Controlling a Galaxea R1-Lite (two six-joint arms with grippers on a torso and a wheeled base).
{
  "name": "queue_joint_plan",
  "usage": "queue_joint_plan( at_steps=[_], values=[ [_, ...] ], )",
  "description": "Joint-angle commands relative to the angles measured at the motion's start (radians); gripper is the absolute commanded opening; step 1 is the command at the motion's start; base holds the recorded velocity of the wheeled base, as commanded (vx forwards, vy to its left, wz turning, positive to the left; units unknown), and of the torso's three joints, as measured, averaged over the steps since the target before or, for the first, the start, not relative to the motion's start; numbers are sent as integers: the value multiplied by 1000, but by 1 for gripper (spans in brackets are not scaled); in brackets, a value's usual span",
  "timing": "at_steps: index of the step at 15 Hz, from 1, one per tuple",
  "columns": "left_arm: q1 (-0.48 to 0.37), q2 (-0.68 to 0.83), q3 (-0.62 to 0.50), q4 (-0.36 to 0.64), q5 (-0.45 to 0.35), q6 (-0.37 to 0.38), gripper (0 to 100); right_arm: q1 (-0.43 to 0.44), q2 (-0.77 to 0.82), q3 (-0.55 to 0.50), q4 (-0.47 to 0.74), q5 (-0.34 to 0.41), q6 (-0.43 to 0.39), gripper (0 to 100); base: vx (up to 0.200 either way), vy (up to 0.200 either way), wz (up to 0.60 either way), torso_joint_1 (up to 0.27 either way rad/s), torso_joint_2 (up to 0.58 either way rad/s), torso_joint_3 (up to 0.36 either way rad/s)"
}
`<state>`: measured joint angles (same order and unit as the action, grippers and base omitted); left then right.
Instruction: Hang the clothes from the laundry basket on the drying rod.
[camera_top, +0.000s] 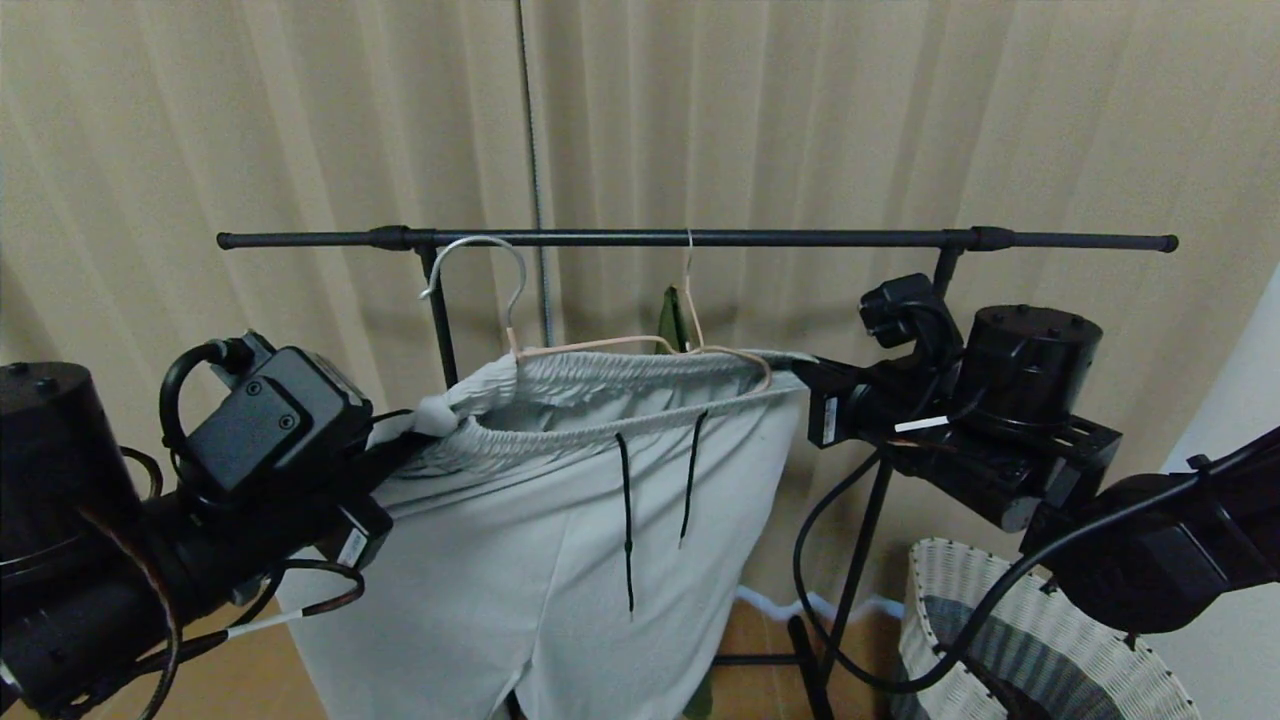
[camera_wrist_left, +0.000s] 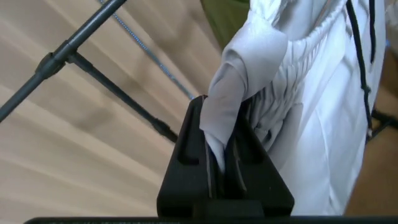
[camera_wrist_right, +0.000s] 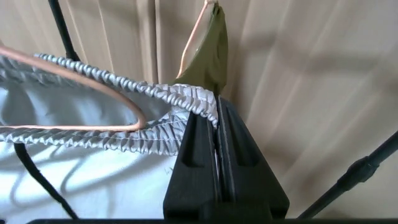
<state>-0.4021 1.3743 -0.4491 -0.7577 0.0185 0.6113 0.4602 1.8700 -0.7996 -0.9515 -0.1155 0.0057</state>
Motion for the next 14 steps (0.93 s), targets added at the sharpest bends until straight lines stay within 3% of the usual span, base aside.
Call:
queue_joint_plan(
  at_steps=[1, 4, 8, 10, 14],
  values=[
    [2, 5, 13, 3, 3, 30, 0, 32, -3, -1, -3, 7, -24, 0, 0, 0, 0, 0, 0, 0],
    [2, 31, 27, 4, 3, 76, 0, 98, -5, -3, -3, 8, -59, 0, 0, 0, 0, 0, 0, 0],
    [-3, 77, 33, 3, 4, 76, 0, 247, -2, 2, -3, 7, -66, 0, 0, 0, 0, 0, 0, 0],
    [-3, 80, 44, 3, 9, 76, 0, 267, 3, 2, -3, 7, -67, 0, 0, 0, 0, 0, 0, 0],
    [5, 78, 46, 0, 155, 45, 0, 244, -14, 37, -4, -1, -67, 0, 0, 0, 0, 0, 0, 0]
  ],
)
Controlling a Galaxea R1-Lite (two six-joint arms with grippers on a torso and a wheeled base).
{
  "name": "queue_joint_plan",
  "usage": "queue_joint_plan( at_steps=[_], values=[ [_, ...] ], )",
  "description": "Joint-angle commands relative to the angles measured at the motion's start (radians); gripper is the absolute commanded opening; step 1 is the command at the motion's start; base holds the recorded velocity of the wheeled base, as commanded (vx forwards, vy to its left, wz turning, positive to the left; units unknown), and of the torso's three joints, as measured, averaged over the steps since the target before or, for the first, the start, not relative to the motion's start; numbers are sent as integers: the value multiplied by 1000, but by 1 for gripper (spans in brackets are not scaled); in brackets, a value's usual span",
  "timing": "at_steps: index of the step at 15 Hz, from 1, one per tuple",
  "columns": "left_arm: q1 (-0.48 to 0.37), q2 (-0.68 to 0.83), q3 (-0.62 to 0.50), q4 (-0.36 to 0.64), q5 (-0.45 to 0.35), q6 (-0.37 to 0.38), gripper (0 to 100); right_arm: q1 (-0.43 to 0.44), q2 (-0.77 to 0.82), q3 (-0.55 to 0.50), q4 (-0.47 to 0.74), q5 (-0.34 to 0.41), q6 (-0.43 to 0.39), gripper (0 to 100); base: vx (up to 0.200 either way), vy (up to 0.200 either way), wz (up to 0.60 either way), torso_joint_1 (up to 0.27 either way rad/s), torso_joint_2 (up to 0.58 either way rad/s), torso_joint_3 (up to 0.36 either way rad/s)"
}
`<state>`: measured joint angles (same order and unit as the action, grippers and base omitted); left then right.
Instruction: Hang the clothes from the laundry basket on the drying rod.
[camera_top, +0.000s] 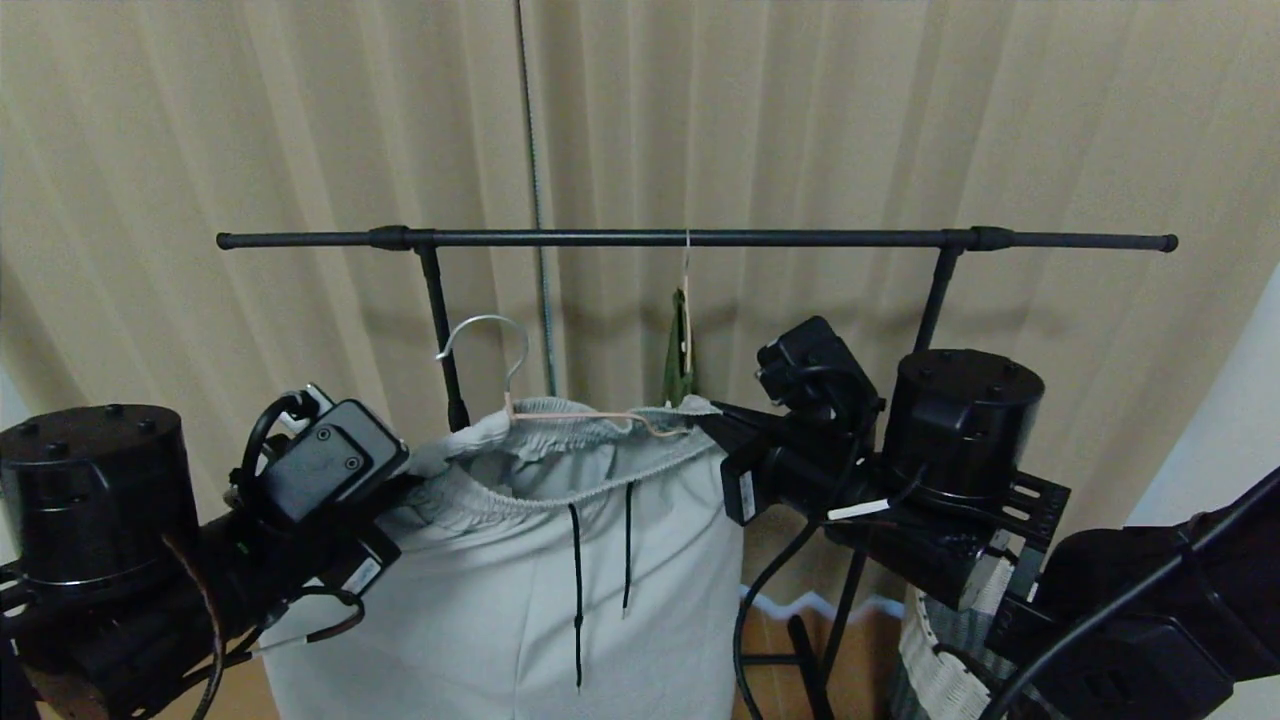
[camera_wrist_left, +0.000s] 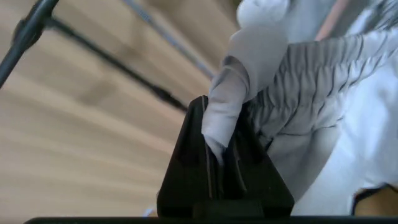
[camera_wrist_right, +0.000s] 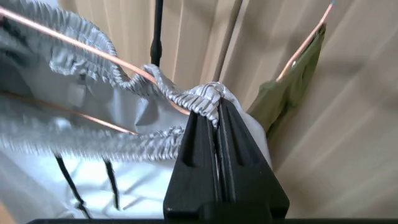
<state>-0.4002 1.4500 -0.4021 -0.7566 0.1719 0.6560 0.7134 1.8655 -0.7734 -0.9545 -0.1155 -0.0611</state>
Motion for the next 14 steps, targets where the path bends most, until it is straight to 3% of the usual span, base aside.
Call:
queue_joint_plan(
  at_steps=[1, 3, 6, 7, 11, 14],
  values=[
    [3, 4, -6, -1, 29, -22, 0, -19, -19, 19, -1, -1, 0, 0, 0, 0, 0, 0, 0, 0],
    [1, 6, -12, 0, 81, -53, 0, -22, -40, 37, -1, 0, 1, 0, 0, 0, 0, 0, 0, 0],
    [-5, 18, -17, -1, 93, -82, 0, -8, -62, 88, -3, 7, 1, 0, 0, 0, 0, 0, 0, 0],
    [-5, 18, -20, -1, 95, -84, 0, -5, -65, 88, -1, 7, 1, 100, 0, 0, 0, 0, 0, 0],
    [-5, 13, -18, -1, 92, -104, 0, -5, -82, 138, -17, 0, 3, 100, 0, 0, 0, 0, 0, 0],
    [-14, 18, -20, -7, 90, -160, 0, -11, -95, 198, -99, 8, -80, 100, 0, 0, 0, 0, 0, 0]
  ],
)
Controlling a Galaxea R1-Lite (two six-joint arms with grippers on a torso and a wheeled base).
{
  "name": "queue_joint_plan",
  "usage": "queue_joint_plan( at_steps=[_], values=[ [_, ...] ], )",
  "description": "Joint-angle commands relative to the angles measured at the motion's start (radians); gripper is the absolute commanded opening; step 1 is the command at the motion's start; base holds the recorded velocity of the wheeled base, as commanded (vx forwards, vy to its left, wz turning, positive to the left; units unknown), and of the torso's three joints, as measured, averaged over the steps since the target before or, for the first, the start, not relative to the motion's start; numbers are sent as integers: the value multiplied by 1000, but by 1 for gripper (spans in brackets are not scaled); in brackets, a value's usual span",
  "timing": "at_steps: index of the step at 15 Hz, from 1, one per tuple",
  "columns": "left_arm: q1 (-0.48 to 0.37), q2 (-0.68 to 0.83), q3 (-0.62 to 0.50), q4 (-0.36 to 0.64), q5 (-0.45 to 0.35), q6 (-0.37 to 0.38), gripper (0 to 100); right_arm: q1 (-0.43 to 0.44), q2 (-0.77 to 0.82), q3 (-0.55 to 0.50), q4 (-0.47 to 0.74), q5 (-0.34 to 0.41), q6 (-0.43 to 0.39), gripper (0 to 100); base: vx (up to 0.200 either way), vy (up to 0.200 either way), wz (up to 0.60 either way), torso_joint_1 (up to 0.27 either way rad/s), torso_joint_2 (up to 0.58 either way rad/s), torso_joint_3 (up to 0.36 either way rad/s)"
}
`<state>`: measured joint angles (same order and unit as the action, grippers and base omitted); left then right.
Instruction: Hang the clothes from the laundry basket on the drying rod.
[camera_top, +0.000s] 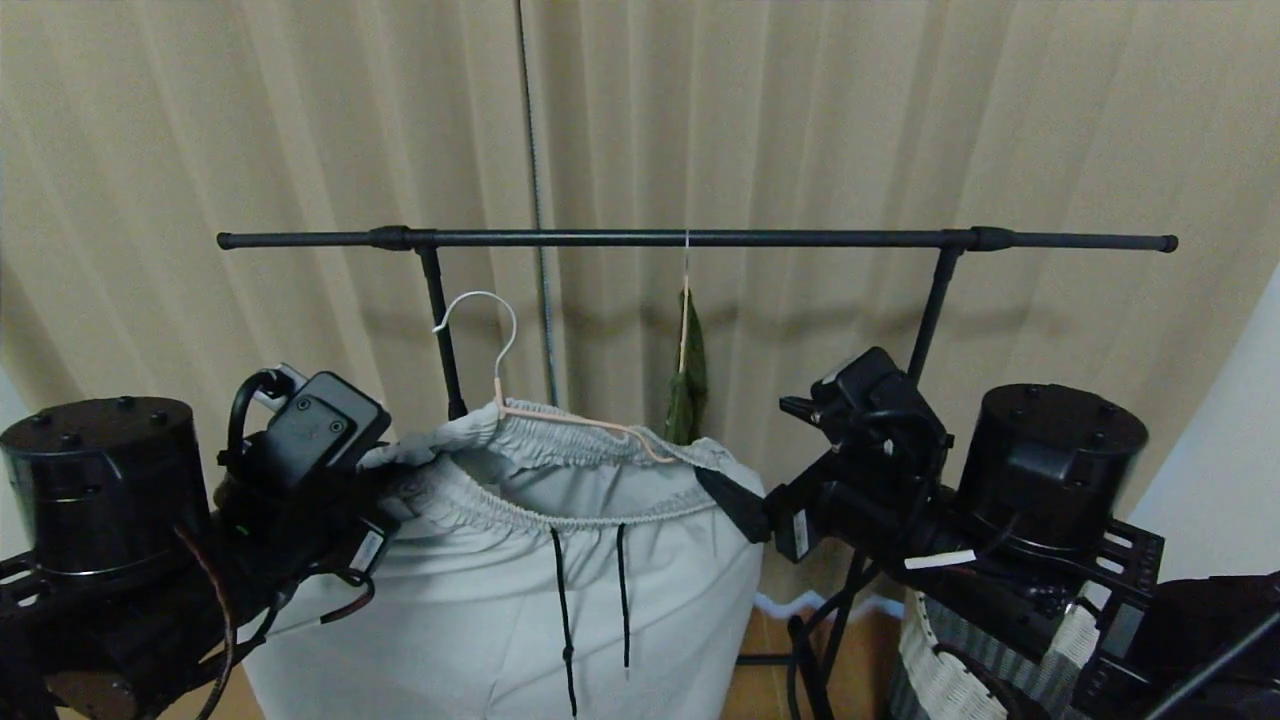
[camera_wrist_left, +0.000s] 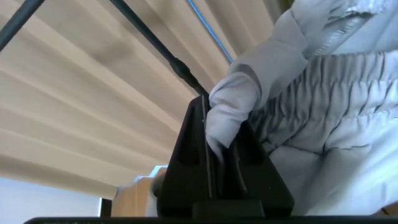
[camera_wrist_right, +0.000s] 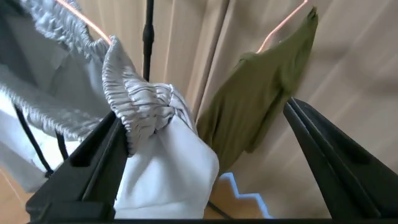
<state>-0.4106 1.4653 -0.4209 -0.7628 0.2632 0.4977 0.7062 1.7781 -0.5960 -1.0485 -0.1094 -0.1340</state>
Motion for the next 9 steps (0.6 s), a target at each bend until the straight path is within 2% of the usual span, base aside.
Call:
queue_joint_plan(
  at_steps=[1, 4, 6, 9],
  values=[
    [-25, 3, 5, -16, 1, -47, 0, -5, -3, 28, -44, 4, -47, 100, 0, 0, 0, 0, 0, 0],
    [-43, 1, -4, -18, 4, -68, 0, -7, -2, 42, -51, 4, -78, 100, 0, 0, 0, 0, 0, 0],
    [-36, 1, -13, -18, 47, -70, 0, -8, -25, 88, -53, 4, -81, 100, 0, 0, 0, 0, 0, 0],
    [-42, -5, -12, -18, 51, -70, 0, -19, -43, 110, -53, 4, -81, 100, 0, 0, 0, 0, 0, 0]
  ],
)
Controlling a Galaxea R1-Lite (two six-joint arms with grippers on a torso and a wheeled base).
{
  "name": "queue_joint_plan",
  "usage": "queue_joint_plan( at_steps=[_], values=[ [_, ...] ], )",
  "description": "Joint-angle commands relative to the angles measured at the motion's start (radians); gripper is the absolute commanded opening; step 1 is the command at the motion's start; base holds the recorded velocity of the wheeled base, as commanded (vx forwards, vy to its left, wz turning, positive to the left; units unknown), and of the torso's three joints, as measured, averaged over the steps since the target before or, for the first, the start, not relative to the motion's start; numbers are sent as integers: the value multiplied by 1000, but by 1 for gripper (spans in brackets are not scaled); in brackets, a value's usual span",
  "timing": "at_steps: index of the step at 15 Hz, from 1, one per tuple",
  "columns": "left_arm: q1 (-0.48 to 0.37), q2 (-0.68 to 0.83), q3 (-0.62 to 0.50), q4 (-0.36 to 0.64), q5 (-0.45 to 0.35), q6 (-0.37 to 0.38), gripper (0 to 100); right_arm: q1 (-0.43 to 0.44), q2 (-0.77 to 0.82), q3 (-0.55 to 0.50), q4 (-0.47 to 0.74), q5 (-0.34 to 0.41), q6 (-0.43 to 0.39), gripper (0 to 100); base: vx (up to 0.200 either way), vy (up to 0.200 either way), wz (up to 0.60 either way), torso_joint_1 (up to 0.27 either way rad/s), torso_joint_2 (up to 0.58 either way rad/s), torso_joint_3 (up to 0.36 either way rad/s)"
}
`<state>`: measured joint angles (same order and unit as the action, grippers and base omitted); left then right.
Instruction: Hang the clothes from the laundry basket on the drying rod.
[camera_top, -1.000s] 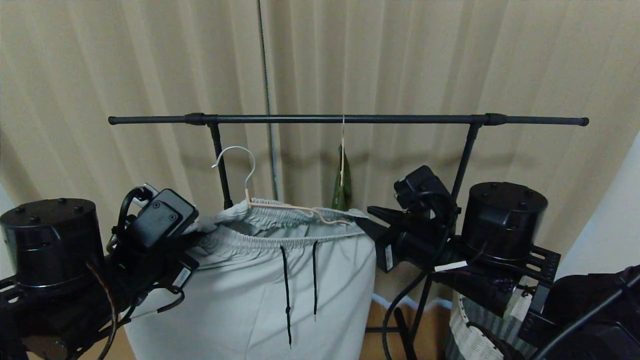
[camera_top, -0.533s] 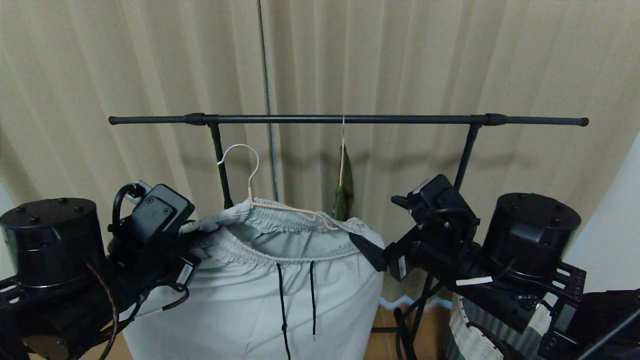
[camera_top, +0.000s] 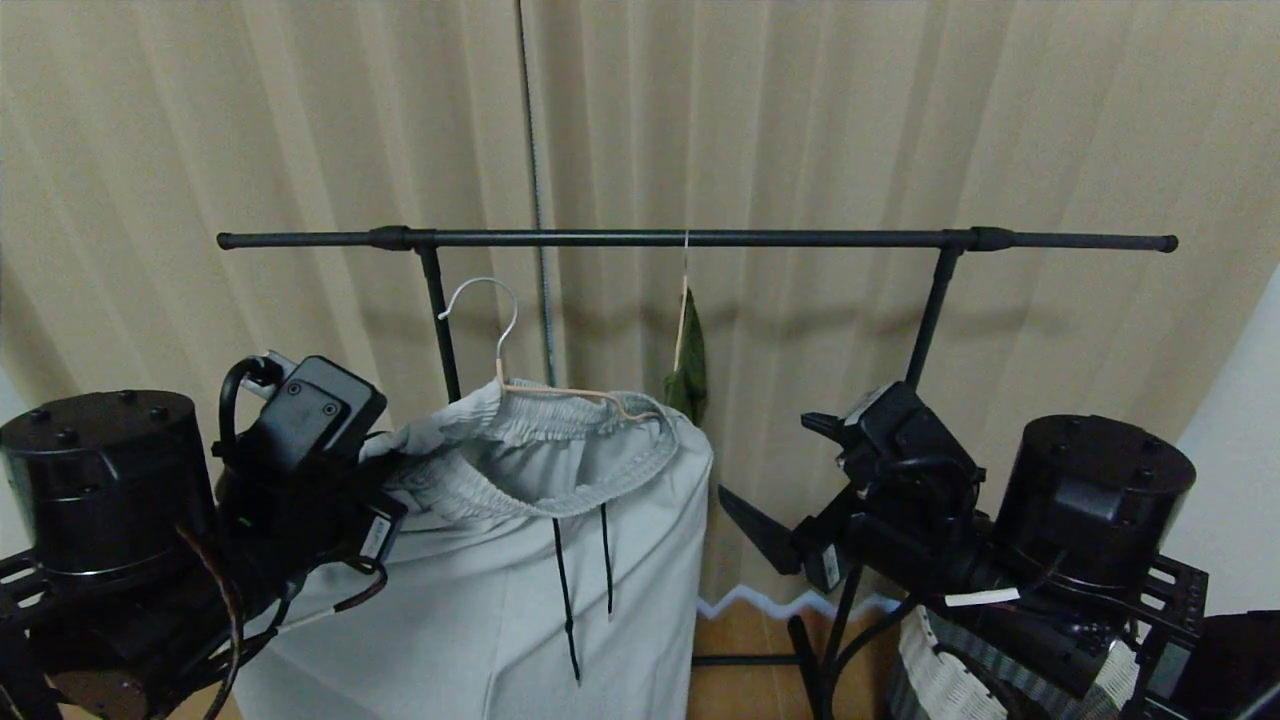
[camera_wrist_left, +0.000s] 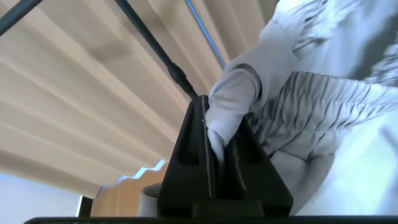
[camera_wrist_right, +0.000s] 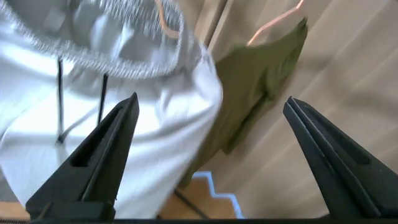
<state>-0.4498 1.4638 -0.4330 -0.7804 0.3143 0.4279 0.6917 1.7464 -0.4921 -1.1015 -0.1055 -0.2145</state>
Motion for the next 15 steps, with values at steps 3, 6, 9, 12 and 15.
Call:
queue_joint_plan(
  at_steps=[3, 6, 9, 12, 15],
  values=[
    [-47, 12, 2, -25, -1, 0, 0, -4, 7, -40, 0, 1, -6, 100, 0, 0, 0, 0, 0, 0],
    [-99, 35, 8, -76, -4, 2, 0, -4, 53, -138, 0, 4, -79, 100, 0, 0, 0, 0, 0, 0],
    [-158, 46, 14, -106, -7, 2, 0, -1, 101, -201, 0, 24, -146, 100, 0, 0, 0, 0, 0, 0],
    [-198, 44, 13, -117, -9, 3, 0, -1, 145, -260, 3, 24, -178, 100, 0, 0, 0, 0, 0, 0],
    [-224, 36, 17, -120, -15, 3, 0, -3, 183, -299, 3, 24, -200, 100, 0, 0, 0, 0, 0, 0]
  ],
)
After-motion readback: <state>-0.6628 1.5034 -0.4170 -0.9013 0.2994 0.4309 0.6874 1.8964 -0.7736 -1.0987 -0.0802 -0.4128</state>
